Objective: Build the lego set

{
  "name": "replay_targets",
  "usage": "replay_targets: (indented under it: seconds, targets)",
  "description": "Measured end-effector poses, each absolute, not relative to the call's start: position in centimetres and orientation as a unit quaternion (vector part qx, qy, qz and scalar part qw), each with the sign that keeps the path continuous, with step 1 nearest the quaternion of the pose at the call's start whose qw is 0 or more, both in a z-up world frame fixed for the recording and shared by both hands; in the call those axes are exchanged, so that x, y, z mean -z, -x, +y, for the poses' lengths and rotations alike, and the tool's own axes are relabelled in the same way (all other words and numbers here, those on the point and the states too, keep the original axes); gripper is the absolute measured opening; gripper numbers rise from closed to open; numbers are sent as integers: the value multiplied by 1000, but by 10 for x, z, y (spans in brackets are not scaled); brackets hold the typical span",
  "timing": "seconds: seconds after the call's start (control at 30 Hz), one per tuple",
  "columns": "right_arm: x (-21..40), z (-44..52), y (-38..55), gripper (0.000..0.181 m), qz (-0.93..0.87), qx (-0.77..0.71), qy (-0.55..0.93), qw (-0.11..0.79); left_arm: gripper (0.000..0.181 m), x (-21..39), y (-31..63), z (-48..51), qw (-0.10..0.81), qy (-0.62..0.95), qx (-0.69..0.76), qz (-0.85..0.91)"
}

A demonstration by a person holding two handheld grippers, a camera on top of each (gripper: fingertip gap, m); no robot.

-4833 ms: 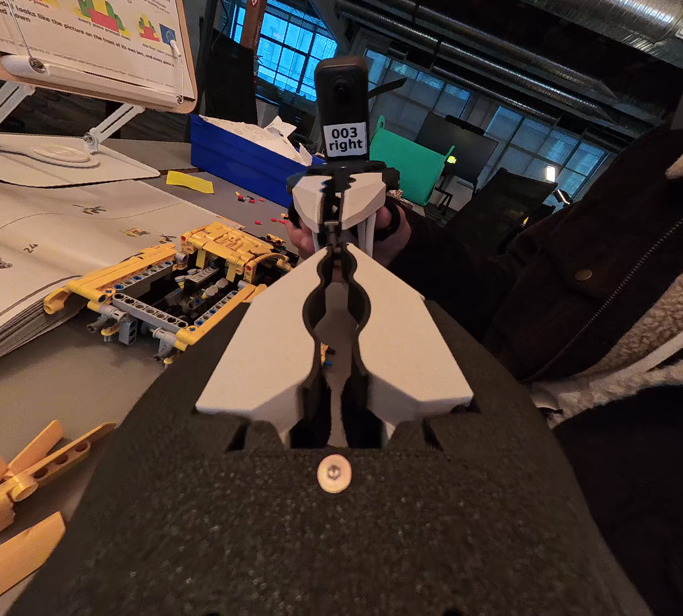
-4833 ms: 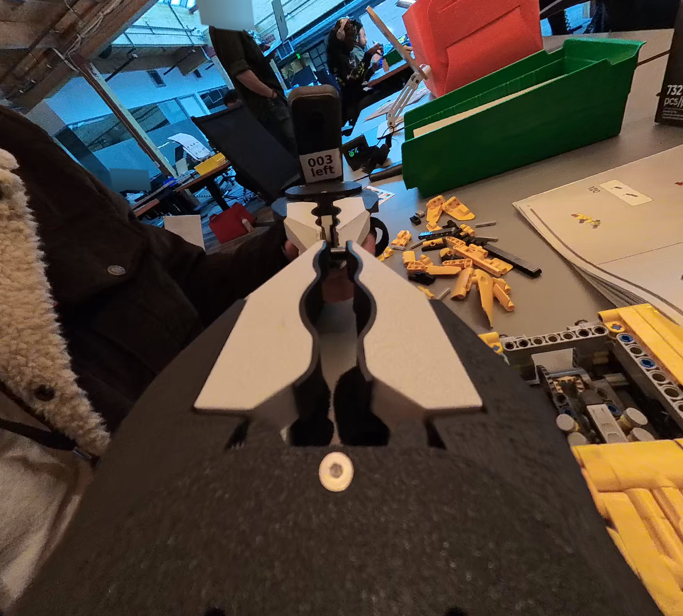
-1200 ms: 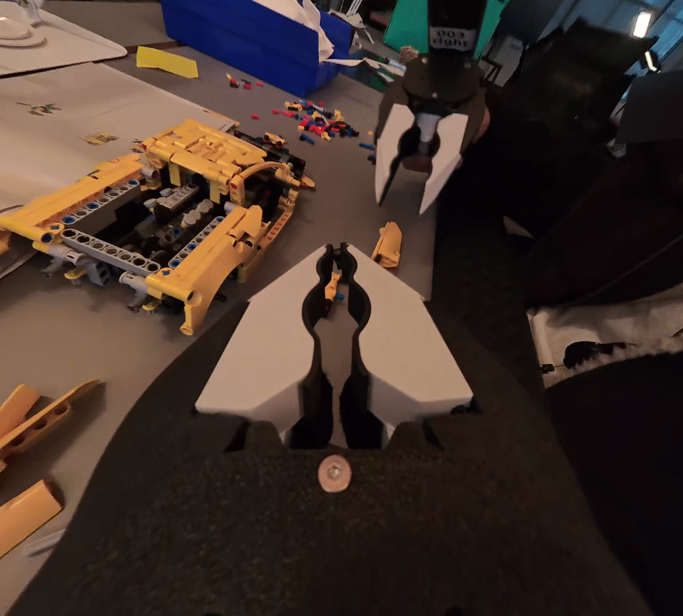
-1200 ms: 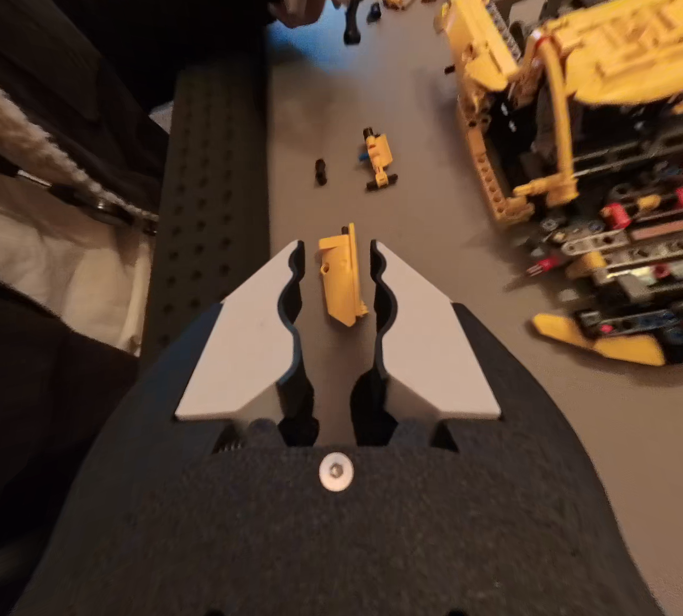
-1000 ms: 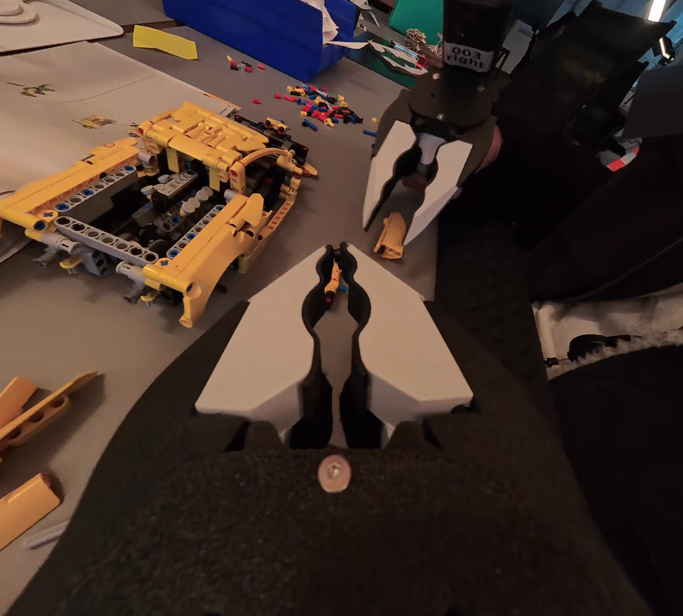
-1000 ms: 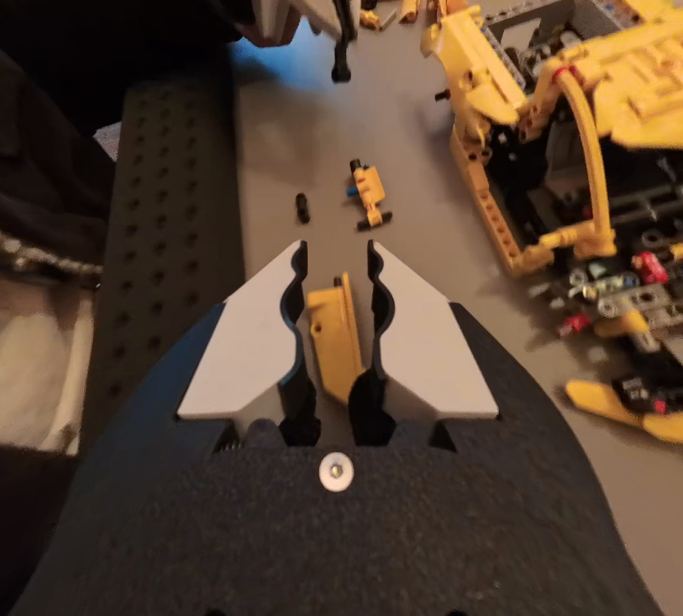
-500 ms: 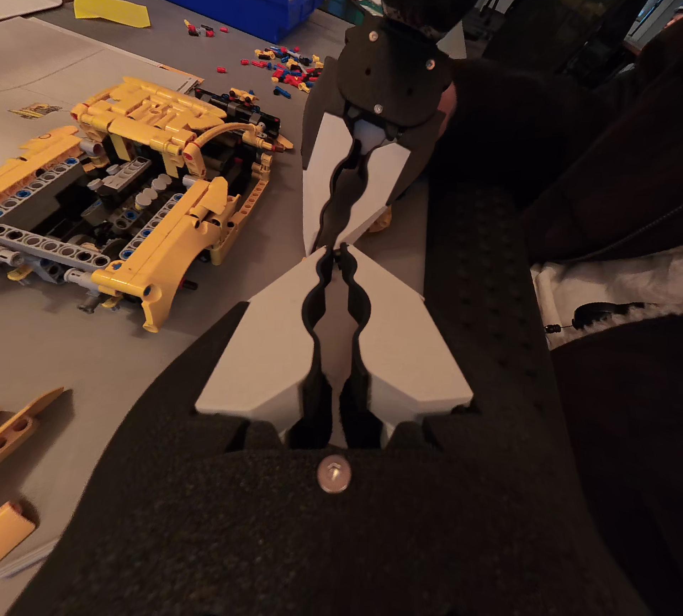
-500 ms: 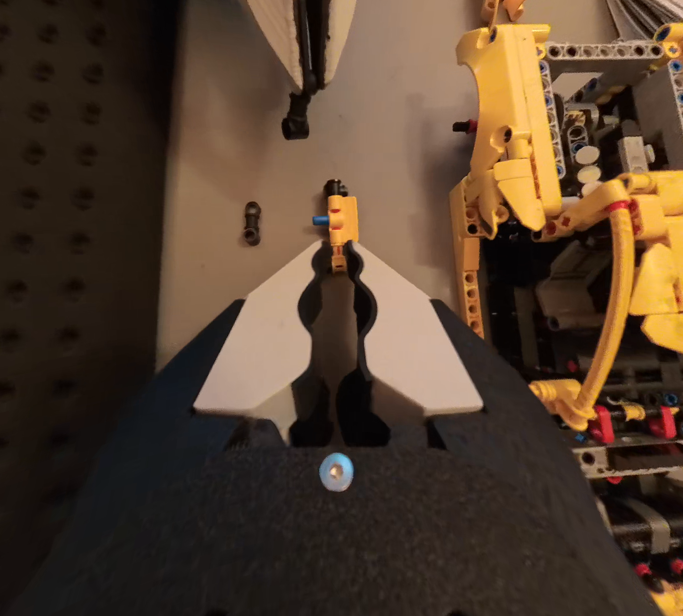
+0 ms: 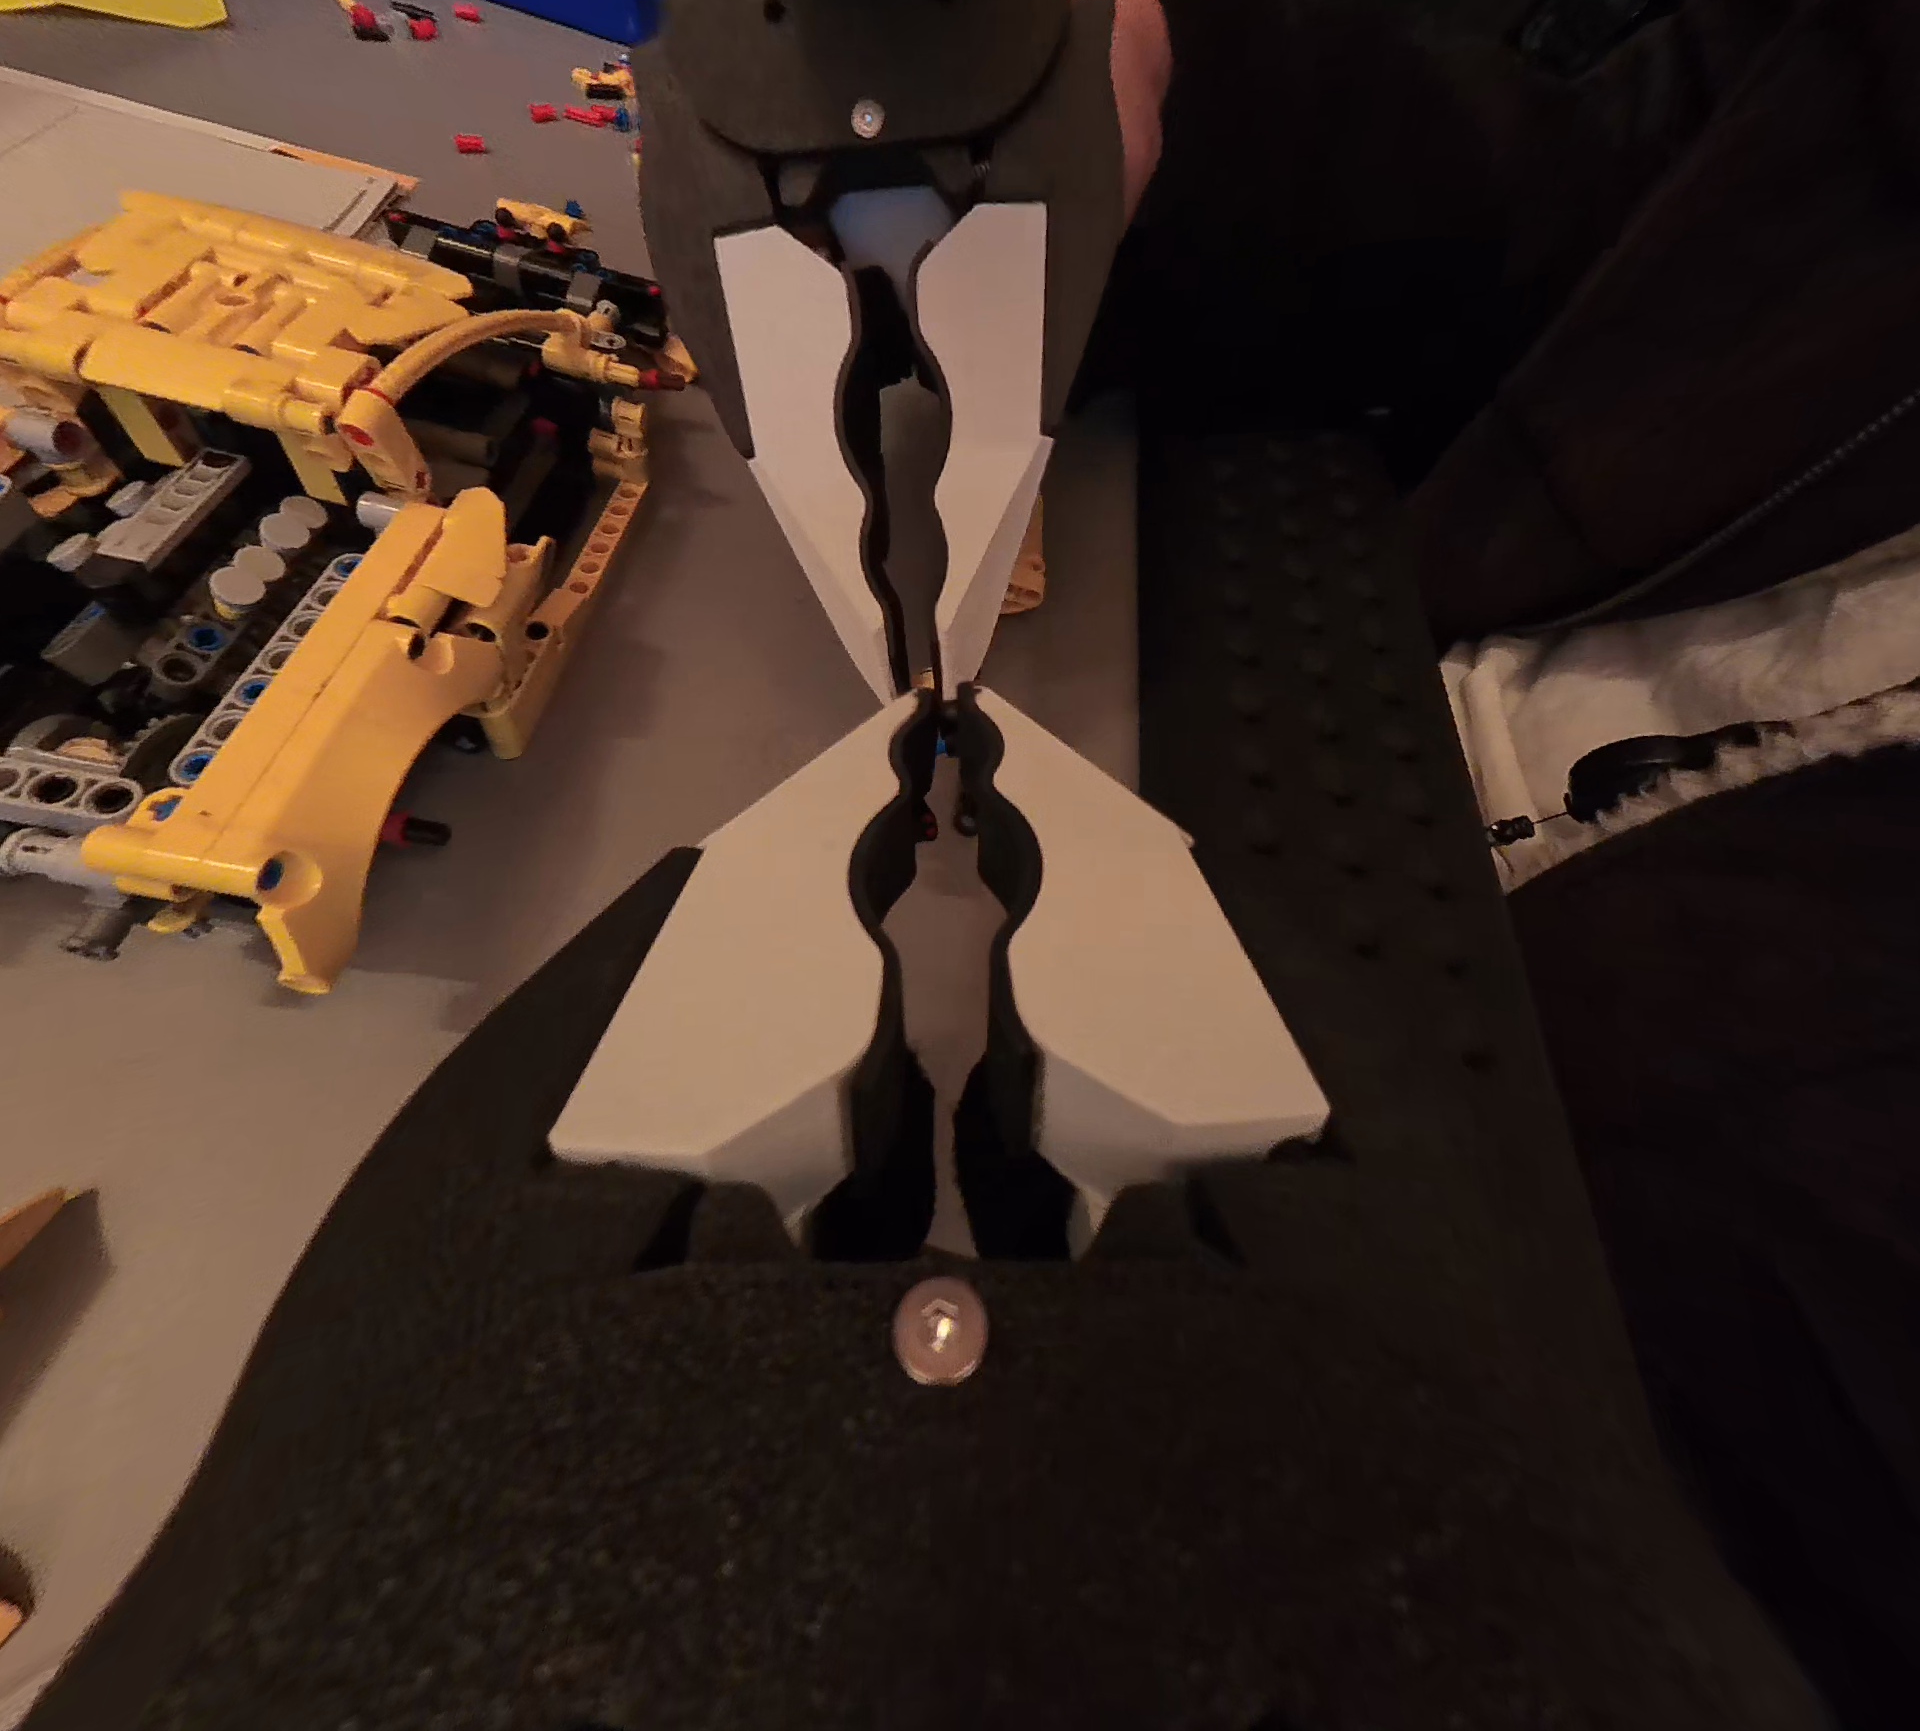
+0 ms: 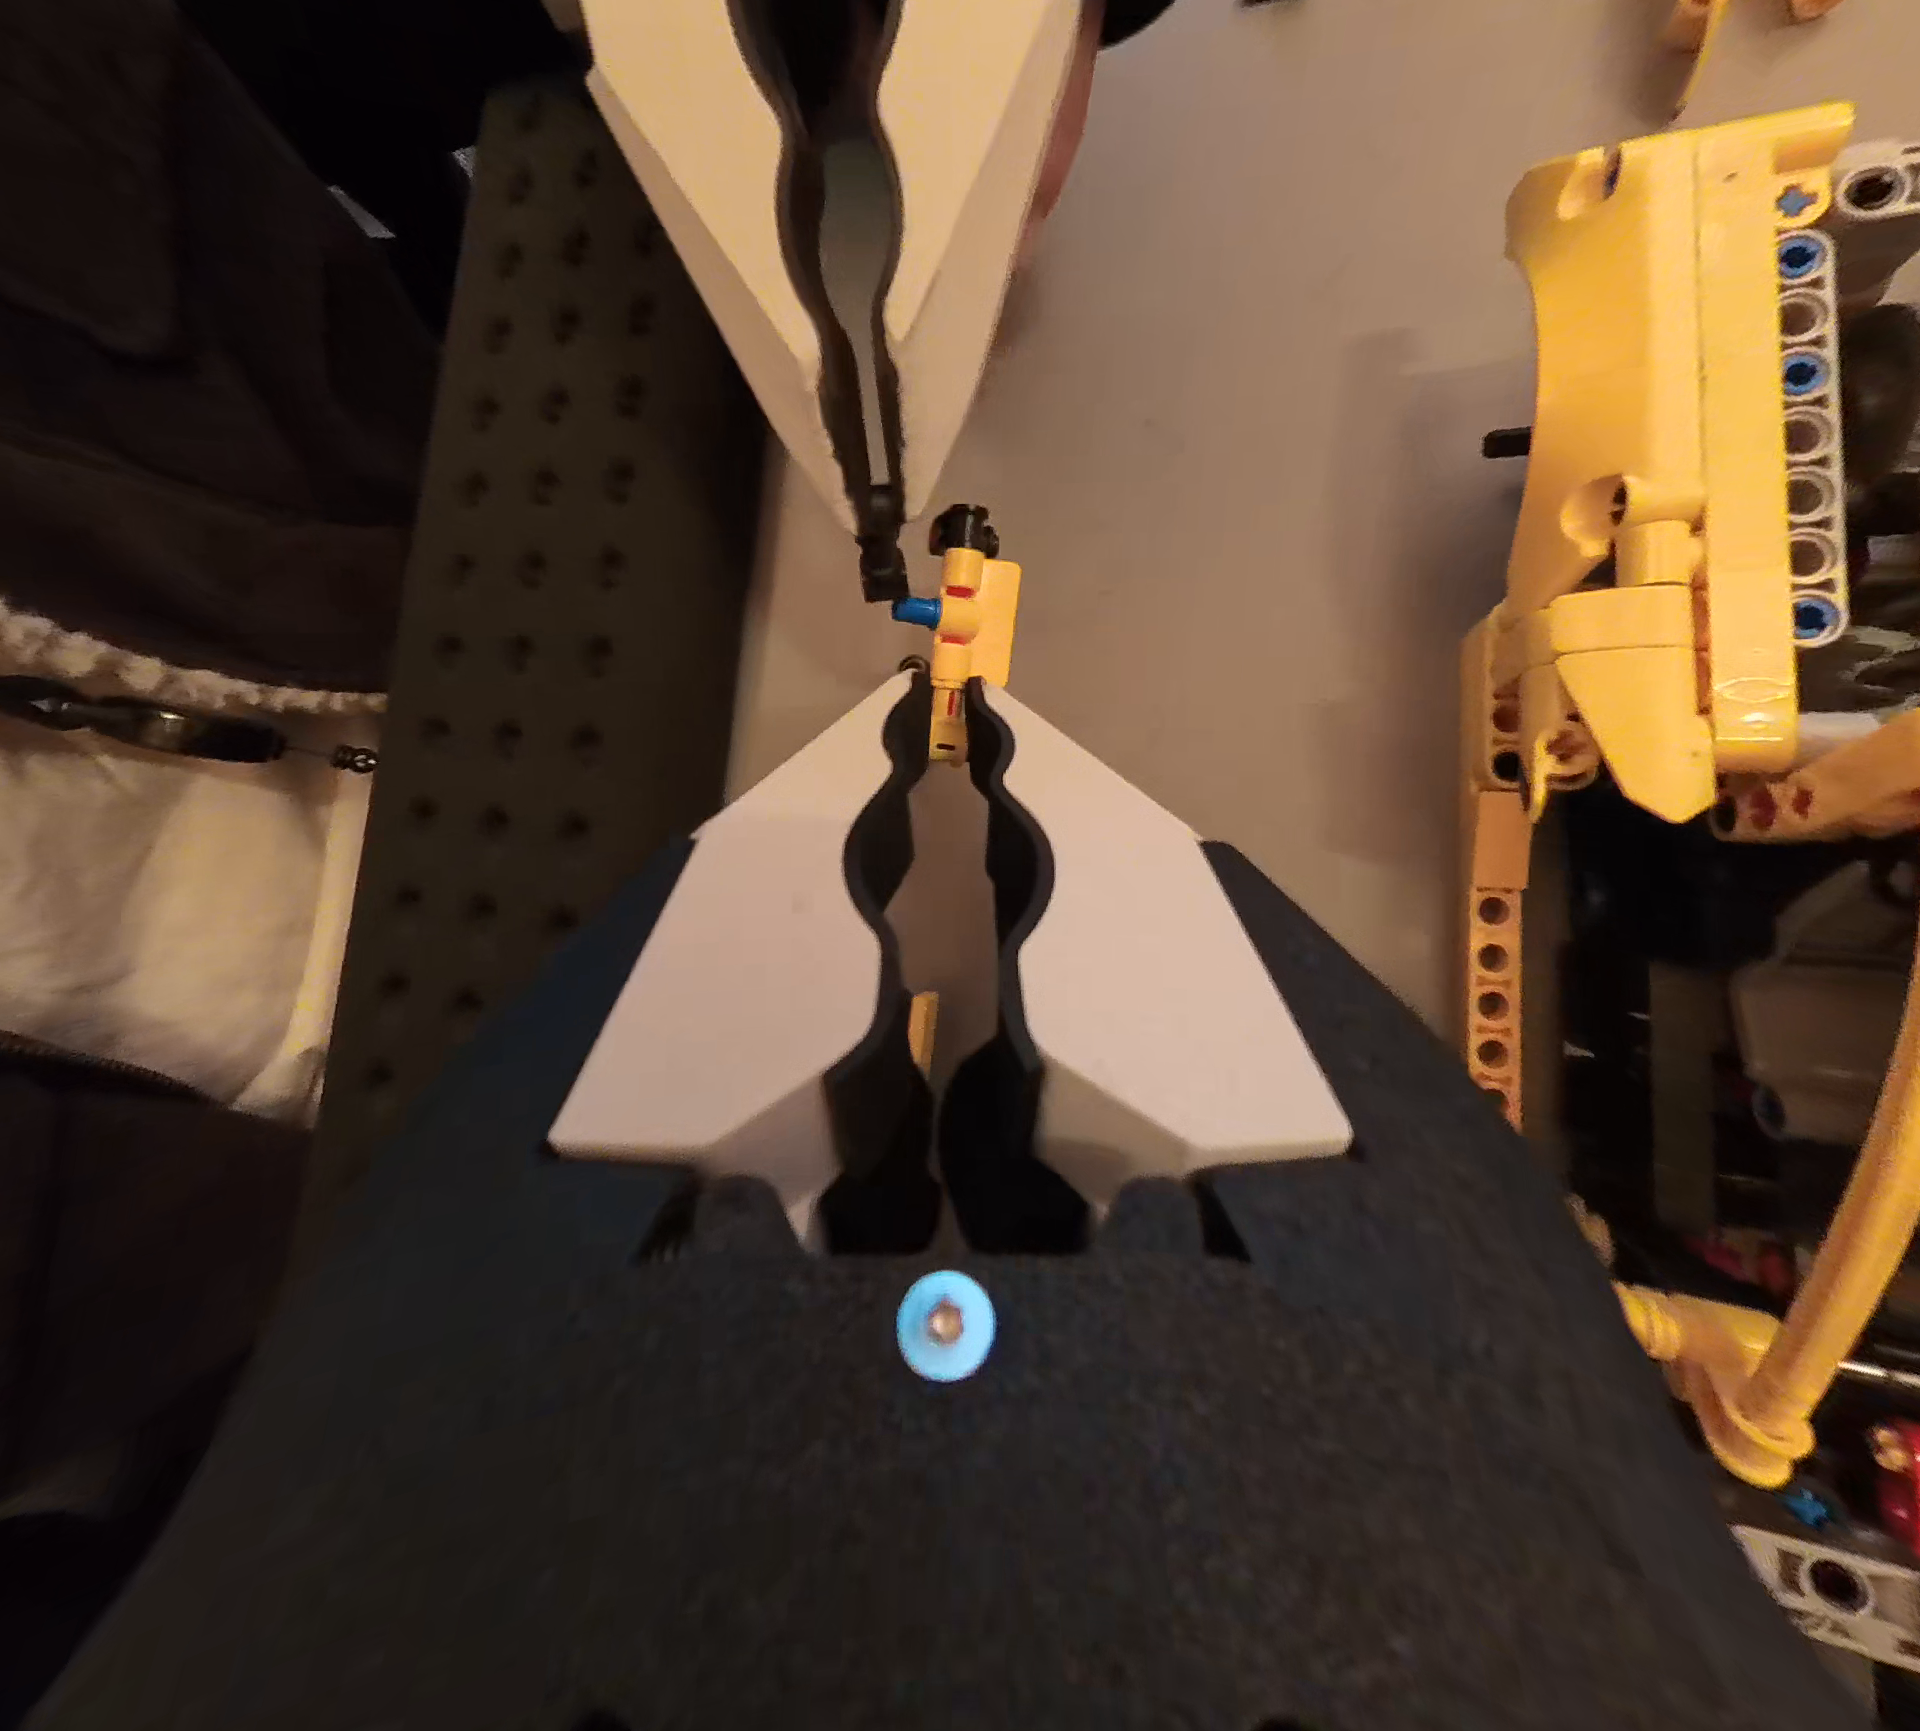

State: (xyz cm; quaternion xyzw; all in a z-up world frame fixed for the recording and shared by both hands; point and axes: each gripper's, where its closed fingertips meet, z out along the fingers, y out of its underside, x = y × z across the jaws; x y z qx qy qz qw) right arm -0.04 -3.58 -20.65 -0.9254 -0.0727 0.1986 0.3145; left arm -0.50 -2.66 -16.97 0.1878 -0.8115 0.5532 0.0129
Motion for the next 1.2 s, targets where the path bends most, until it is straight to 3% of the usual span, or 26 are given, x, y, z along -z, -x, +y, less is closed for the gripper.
replay_targets:
  seconds: [0.77, 1.03, 1.2]
  targets:
    - [205, -34, 10, 5, -130, -172, 921, 323, 3, 176, 15, -31, 37, -169, -542, -823]
    - [226, -37, 4, 6, -224, -66, 929, 288, 3, 202, 17, -31, 14, -156, -485, -861]
    - [229, -39, 7, 6, -168, -142, 935, 277, 3, 199, 15, -31, 3, -153, -490, -858]
